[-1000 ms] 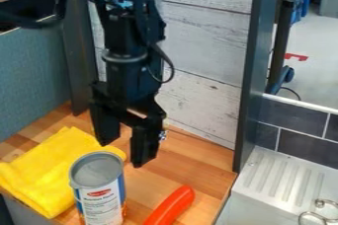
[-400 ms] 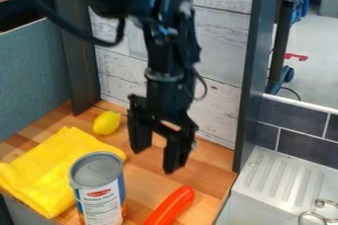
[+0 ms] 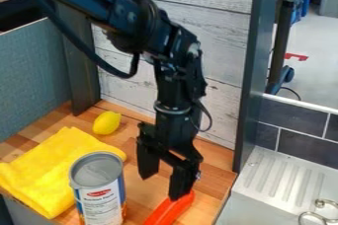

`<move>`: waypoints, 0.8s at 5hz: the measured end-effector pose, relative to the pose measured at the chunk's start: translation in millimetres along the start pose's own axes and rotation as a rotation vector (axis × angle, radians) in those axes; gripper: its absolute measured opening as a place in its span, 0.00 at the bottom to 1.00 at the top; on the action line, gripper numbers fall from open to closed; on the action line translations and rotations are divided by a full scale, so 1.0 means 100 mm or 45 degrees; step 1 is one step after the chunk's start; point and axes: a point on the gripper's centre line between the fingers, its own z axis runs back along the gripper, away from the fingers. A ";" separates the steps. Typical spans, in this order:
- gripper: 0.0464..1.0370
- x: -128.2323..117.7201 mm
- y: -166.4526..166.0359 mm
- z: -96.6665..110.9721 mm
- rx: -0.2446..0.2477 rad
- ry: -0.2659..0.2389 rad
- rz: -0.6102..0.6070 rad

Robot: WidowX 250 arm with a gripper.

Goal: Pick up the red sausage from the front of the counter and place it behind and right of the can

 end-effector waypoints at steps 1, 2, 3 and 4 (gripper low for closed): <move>0.96 0.06 0.00 -0.28 -0.009 0.066 0.028; 0.96 0.12 0.01 -0.35 -0.002 0.011 0.031; 0.96 0.13 0.02 -0.45 0.008 0.009 0.046; 0.96 0.10 0.01 -0.51 0.005 0.048 0.043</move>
